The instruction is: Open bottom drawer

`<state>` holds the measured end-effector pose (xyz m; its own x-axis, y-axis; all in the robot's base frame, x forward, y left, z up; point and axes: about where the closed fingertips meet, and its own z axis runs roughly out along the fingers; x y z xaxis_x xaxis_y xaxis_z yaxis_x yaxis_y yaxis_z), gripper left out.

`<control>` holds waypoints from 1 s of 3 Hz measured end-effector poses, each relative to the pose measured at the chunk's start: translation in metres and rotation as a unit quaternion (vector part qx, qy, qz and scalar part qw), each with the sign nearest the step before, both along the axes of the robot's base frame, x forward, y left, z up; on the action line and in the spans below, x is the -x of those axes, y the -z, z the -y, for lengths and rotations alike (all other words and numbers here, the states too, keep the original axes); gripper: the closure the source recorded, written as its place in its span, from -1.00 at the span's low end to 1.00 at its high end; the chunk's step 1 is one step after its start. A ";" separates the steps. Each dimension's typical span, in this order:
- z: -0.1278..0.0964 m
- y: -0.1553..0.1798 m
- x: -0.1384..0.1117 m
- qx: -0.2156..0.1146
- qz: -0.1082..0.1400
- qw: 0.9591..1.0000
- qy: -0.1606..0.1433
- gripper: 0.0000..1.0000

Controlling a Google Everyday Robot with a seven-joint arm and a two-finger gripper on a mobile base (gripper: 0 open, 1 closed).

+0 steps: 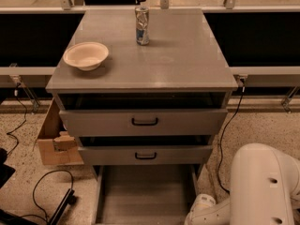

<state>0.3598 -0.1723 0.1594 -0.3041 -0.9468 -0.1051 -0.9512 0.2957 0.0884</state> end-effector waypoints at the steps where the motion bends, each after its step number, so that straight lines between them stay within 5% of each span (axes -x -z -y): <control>1: 0.000 0.001 0.001 0.000 -0.001 1.000 0.000 -1.00; 3: 0.004 -0.025 -0.004 -0.003 0.009 1.000 -0.010 -1.00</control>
Offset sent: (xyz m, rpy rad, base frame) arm -0.0012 0.0002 -0.0007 0.0004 0.0021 0.0002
